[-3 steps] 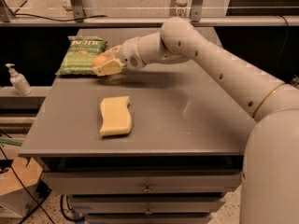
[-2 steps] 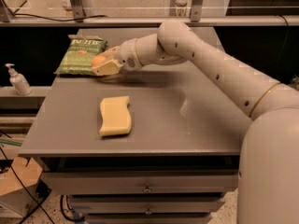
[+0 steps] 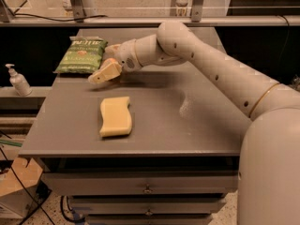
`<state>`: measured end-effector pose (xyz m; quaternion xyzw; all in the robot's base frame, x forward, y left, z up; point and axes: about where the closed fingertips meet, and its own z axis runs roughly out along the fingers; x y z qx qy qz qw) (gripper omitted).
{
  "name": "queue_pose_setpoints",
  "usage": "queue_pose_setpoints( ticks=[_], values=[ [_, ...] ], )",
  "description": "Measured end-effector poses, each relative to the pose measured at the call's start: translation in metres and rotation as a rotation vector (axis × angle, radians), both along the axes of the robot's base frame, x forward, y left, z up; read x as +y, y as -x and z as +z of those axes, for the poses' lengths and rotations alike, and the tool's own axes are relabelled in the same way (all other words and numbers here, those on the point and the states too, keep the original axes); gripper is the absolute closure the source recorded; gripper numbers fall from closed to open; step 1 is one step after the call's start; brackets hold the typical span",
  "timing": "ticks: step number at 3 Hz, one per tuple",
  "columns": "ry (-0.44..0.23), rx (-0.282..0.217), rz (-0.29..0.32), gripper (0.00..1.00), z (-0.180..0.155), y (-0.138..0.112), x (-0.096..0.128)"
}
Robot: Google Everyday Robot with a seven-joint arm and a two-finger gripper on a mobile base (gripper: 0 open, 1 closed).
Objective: Move orange near green jalapeno chip bag
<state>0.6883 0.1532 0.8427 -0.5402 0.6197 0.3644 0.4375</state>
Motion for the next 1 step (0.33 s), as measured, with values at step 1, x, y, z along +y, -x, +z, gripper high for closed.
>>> queue_pose_setpoints(
  ticks=[1],
  values=[
    [0.000, 0.000, 0.000, 0.00, 0.0000, 0.0000, 0.0001]
  ],
)
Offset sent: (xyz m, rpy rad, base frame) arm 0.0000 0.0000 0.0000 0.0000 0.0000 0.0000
